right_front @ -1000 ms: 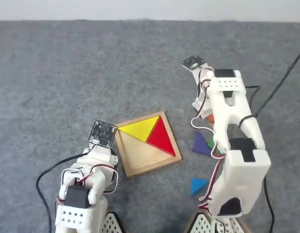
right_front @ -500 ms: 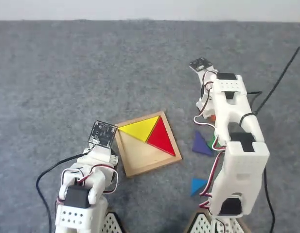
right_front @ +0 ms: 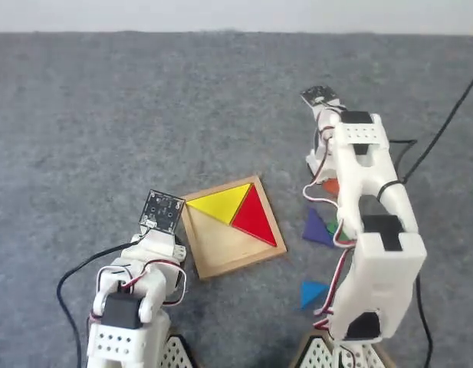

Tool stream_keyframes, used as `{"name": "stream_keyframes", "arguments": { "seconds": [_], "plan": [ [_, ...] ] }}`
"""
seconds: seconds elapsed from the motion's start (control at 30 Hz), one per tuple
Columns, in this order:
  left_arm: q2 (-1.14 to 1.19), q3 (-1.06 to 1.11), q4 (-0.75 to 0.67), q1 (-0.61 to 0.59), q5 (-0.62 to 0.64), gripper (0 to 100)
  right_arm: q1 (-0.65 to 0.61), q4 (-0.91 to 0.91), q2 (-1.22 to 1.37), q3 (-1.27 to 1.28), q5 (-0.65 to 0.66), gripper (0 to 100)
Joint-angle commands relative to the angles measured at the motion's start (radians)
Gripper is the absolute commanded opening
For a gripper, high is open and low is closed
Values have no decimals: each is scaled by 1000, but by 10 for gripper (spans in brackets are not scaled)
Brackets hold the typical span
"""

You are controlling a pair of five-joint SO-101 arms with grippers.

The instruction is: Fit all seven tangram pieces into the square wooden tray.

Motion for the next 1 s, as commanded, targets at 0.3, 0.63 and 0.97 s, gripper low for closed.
{"name": "stream_keyframes", "arguments": {
  "seconds": [0.3,0.63,0.97],
  "plan": [
    [-18,-10,5,-6,-2,19,-361,173,-251,-18,-216,79],
    [-18,-10,5,-6,-2,19,-673,73,-249,31,-354,79],
    [-18,-10,5,-6,-2,19,-737,13,-248,46,-463,79]
  ]
}}
